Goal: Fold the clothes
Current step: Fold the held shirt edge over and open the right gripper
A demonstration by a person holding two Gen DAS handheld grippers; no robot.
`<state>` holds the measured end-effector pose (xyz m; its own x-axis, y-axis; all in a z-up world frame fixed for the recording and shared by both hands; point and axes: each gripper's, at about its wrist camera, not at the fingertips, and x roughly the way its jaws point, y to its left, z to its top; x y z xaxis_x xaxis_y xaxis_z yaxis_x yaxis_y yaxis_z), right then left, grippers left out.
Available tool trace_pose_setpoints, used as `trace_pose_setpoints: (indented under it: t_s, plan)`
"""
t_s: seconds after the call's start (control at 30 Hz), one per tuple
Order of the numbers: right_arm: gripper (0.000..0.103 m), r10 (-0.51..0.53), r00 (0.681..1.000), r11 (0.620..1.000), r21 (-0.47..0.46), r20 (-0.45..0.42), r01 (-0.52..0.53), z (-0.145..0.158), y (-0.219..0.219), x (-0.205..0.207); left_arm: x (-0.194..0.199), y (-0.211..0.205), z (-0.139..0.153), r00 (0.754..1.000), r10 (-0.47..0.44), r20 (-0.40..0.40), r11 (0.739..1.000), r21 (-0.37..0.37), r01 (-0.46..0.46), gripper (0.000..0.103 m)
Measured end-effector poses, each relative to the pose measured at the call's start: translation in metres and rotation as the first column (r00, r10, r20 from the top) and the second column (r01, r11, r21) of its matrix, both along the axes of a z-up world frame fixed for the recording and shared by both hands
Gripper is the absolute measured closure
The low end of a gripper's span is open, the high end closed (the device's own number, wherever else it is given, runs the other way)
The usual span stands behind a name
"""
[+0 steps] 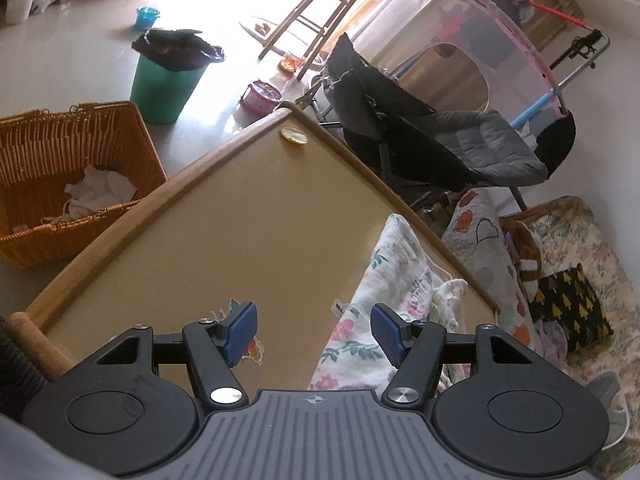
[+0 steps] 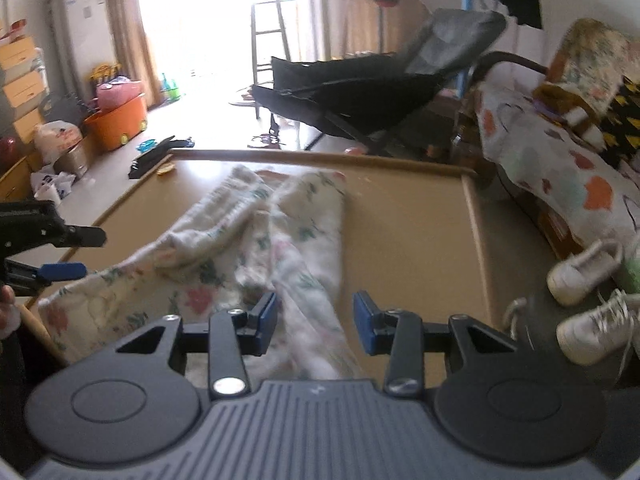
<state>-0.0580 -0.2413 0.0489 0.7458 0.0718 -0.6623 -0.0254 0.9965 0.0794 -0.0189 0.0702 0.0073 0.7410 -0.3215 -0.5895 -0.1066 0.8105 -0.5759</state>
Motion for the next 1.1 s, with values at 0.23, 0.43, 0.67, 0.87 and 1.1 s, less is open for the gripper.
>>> trace_pose_setpoints:
  t_s: [0.23,0.43,0.67,0.87,1.1]
  plan:
    - [0.062,-0.047,0.999,0.998,0.03,0.004,0.047,0.001,-0.009,-0.007,-0.017,-0.002,0.008,1.0,-0.005,0.012,0.999,0.042,0.005,0.038]
    - [0.062,-0.045,0.999,0.998,0.034,0.023,0.045,0.004,-0.007,-0.013,-0.03,0.001,0.013,1.0,0.003,0.017,0.998,0.058,-0.004,0.038]
    - [0.062,-0.064,0.998,0.998,0.03,0.024,0.063,0.007,-0.011,-0.017,-0.042,-0.001,0.018,1.0,-0.014,0.028,0.997,0.072,0.012,0.038]
    - [0.062,-0.082,0.996,0.997,-0.011,-0.018,0.082,0.001,-0.013,-0.02,-0.05,-0.013,0.019,0.997,-0.075,0.013,0.988,0.138,0.072,0.038]
    - [0.062,-0.11,0.993,0.994,0.006,-0.047,0.111,-0.005,-0.022,-0.022,-0.059,-0.03,0.019,0.987,-0.16,-0.015,0.958,0.24,0.159,0.038]
